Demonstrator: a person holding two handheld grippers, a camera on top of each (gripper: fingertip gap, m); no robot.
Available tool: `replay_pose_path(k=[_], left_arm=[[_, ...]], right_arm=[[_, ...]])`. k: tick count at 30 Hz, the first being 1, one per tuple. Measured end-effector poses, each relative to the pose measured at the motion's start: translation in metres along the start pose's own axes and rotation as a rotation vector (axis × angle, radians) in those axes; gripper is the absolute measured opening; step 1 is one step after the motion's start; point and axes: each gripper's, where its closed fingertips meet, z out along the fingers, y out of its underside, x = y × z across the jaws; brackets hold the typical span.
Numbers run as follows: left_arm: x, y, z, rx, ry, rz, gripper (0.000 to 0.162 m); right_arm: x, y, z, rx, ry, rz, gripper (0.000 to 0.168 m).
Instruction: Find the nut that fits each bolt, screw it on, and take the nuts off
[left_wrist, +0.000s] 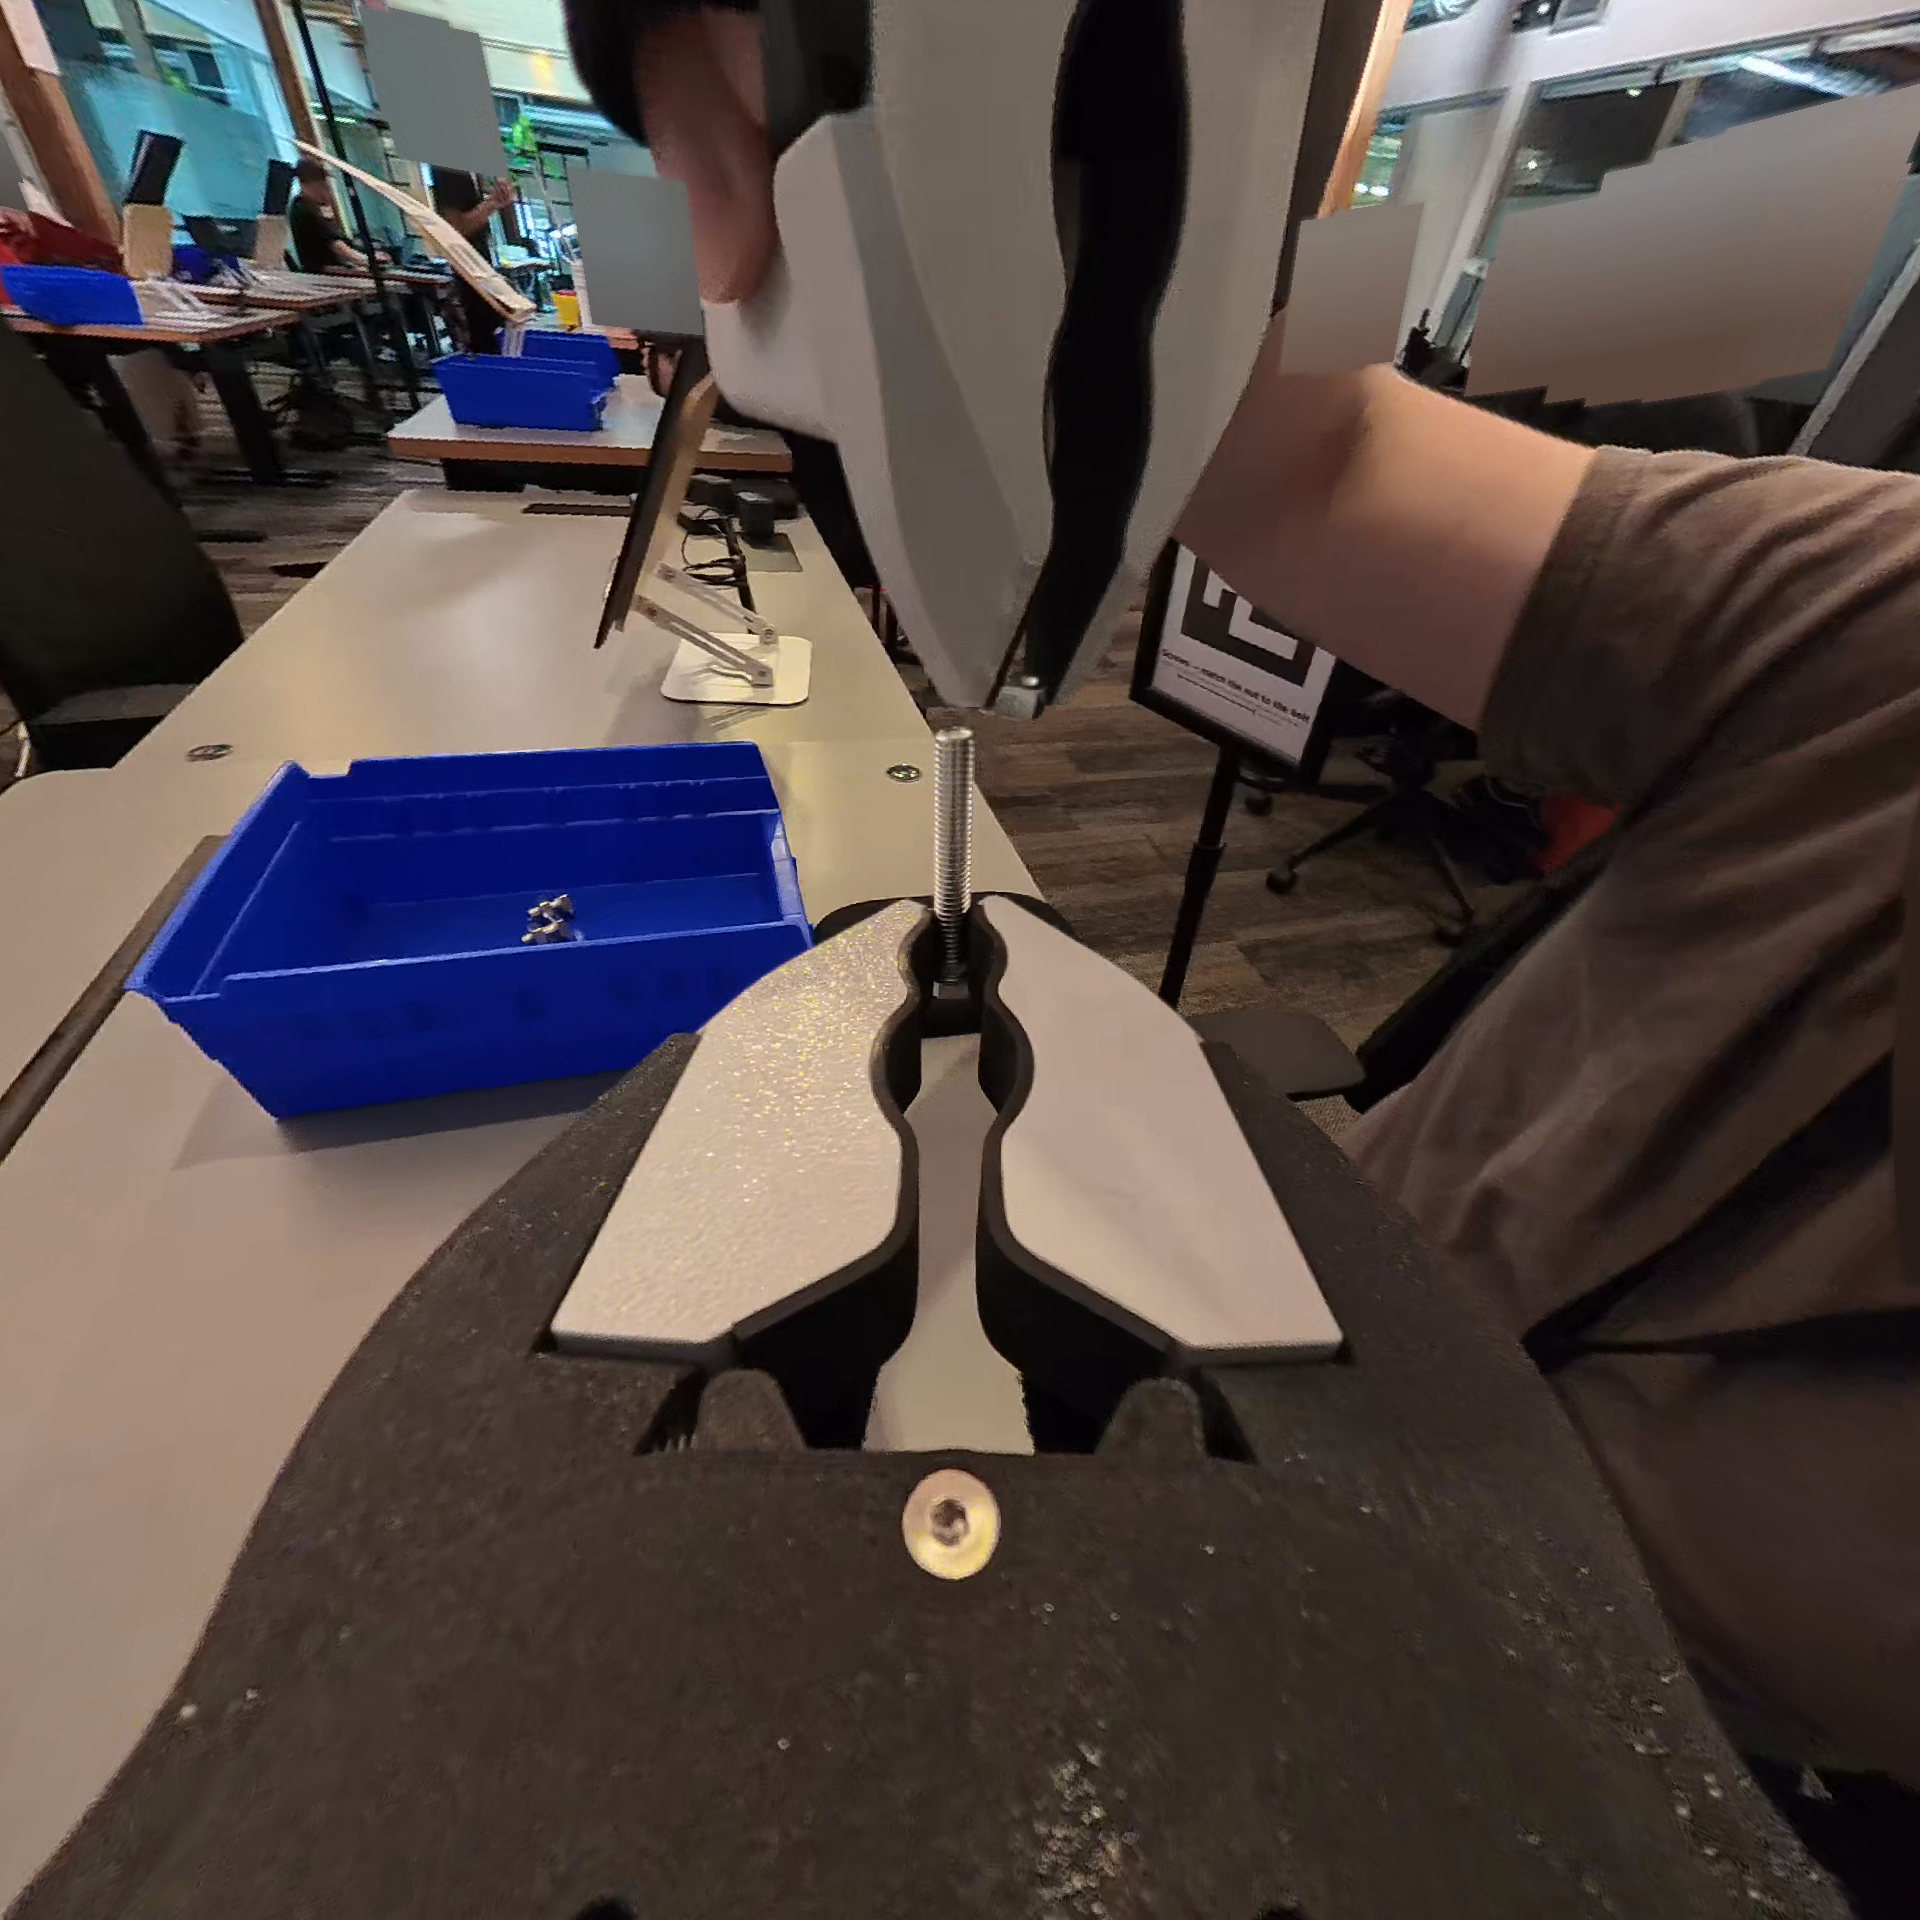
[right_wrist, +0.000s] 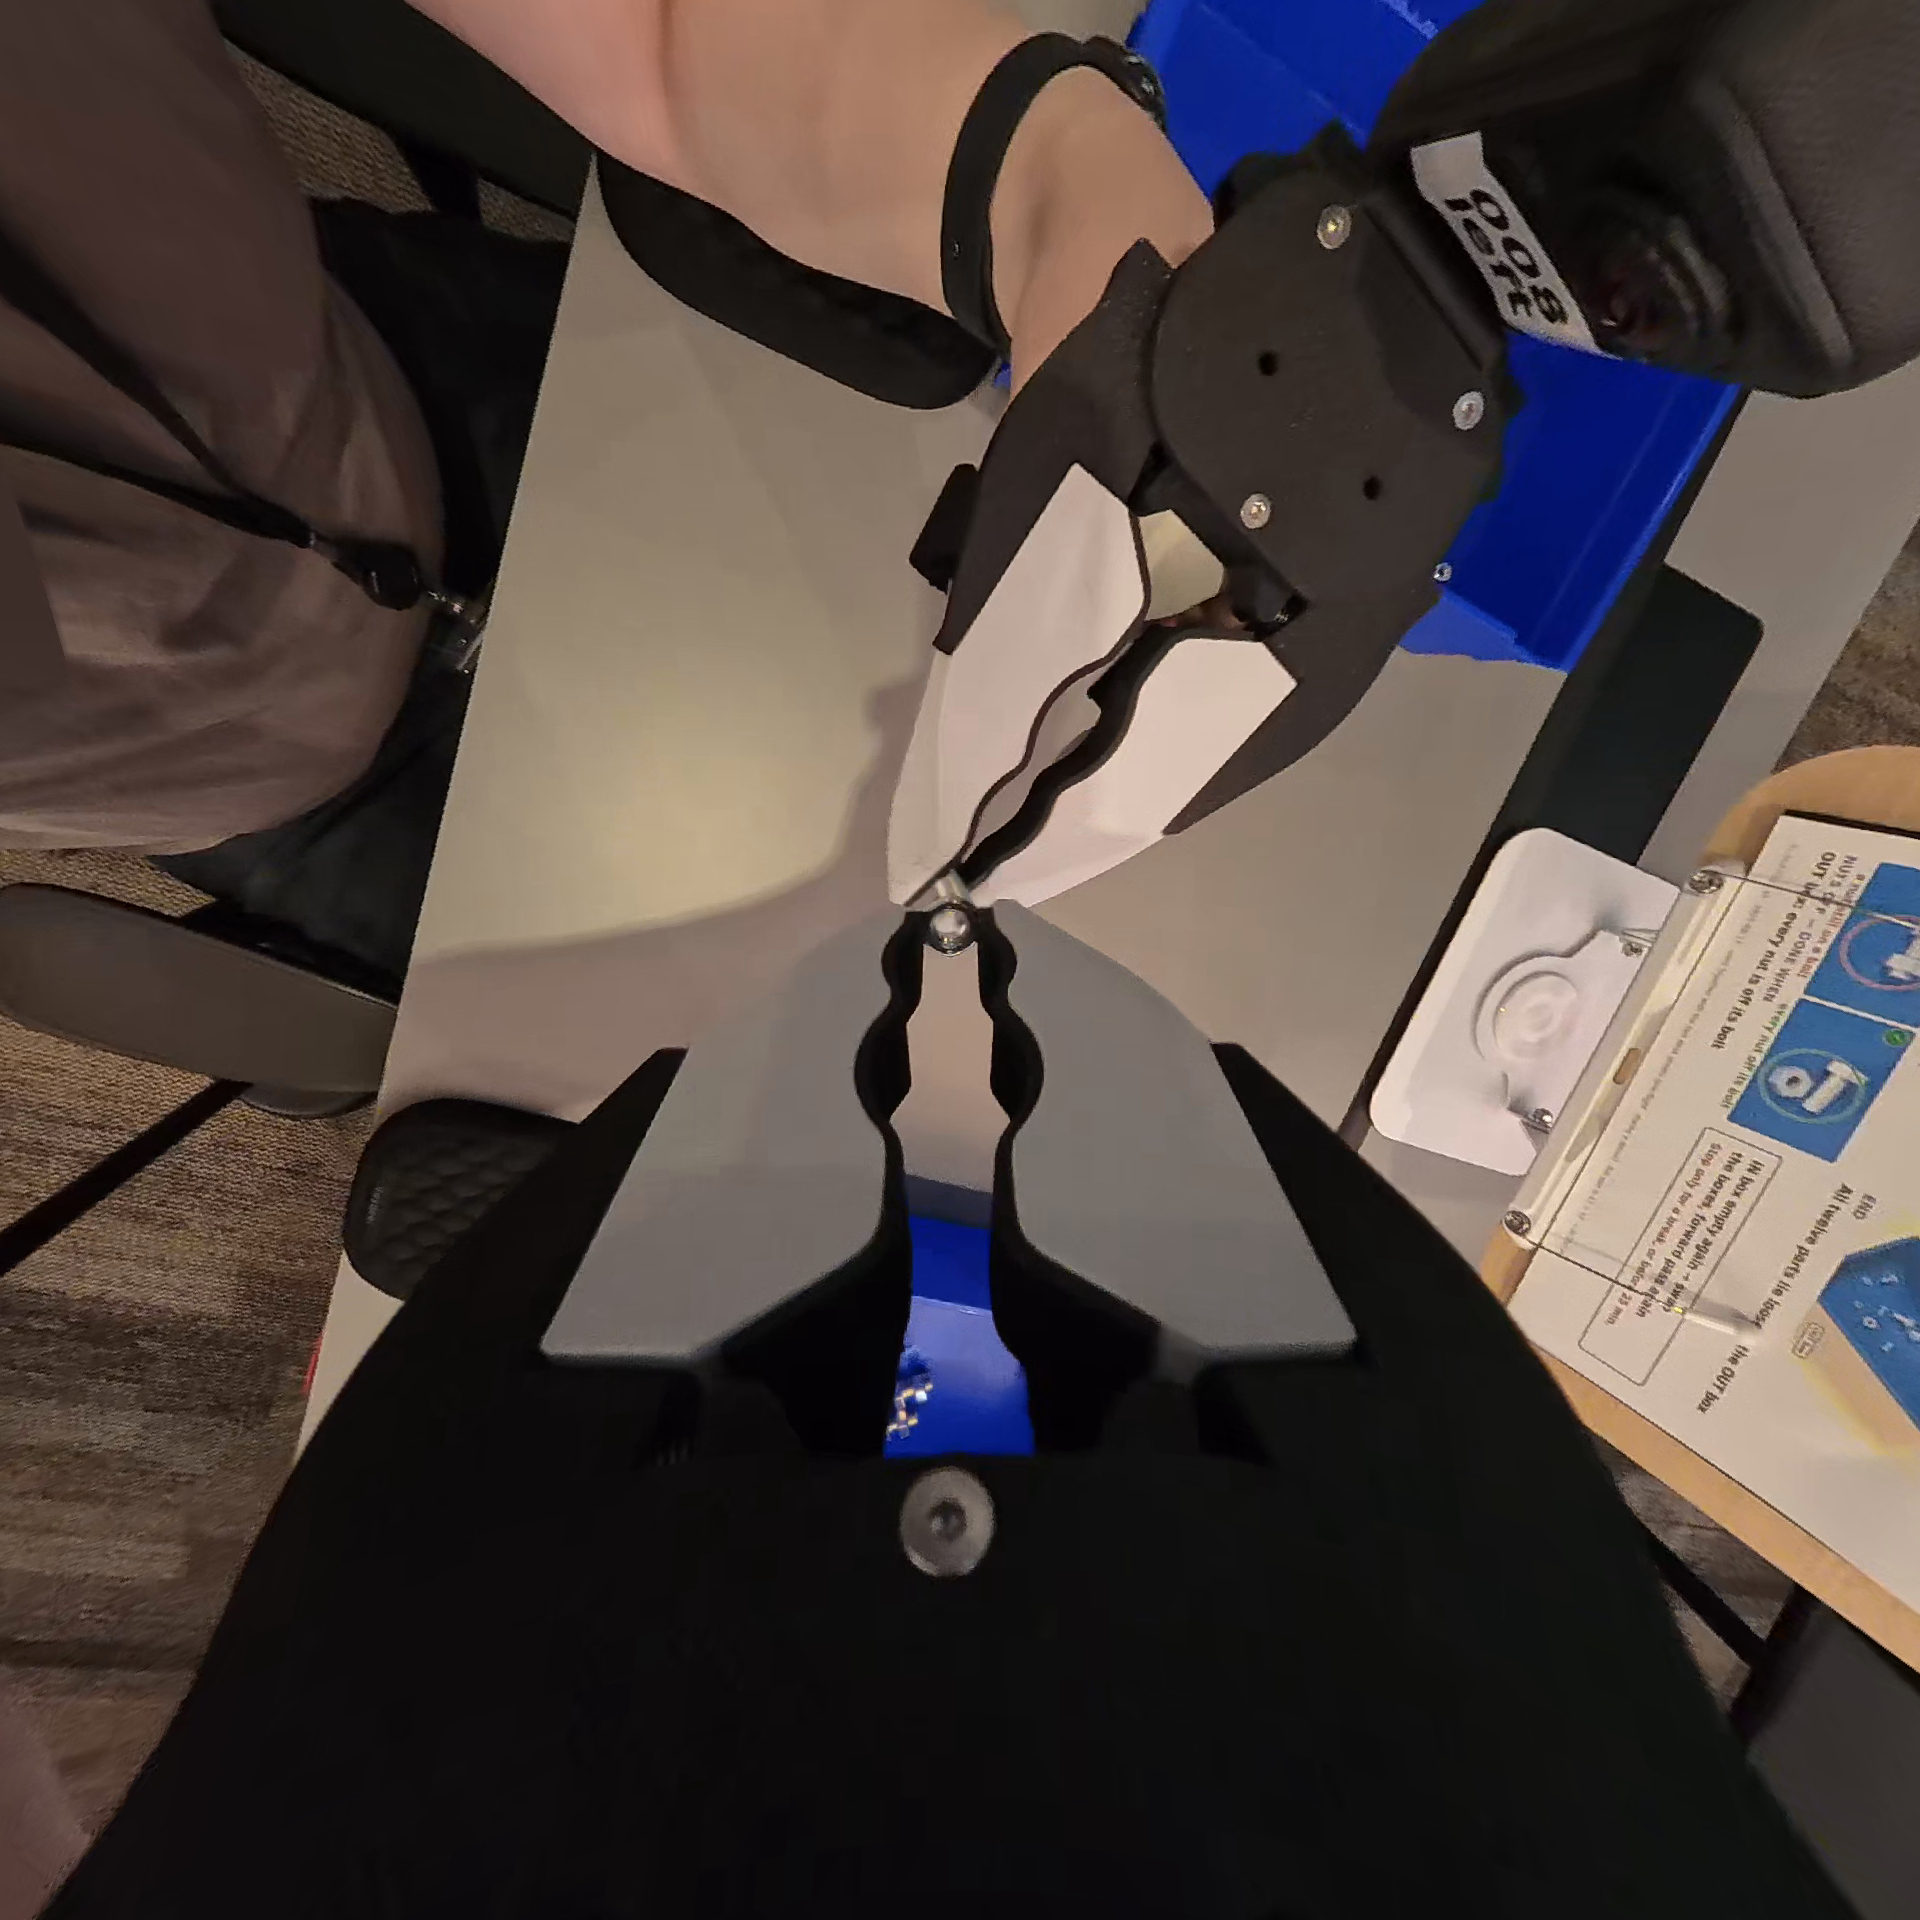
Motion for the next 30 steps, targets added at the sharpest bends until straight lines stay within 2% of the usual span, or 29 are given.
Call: replay_pose_path(k=[21, 25, 30], left_arm=[[0.018, 0.002, 0.001, -0.016, 0.107, 0.024, 0.005], [0.009, 0.002, 0.0, -0.024, 0.042, 0.034, 0.005], [-0.014, 0.003, -0.004, -0.027, -0.089, -0.024, 0.005]], right_arm=[[-0.01, -0.006, 0.006, 0.014, -0.088, 0.0, 0.011], [-0.004, -0.002, 0.006, 0.017, -0.064, 0.099, 0.011], [0.017, 0.008, 0.009, 0.06, -0.012, 0.327, 0.011]])
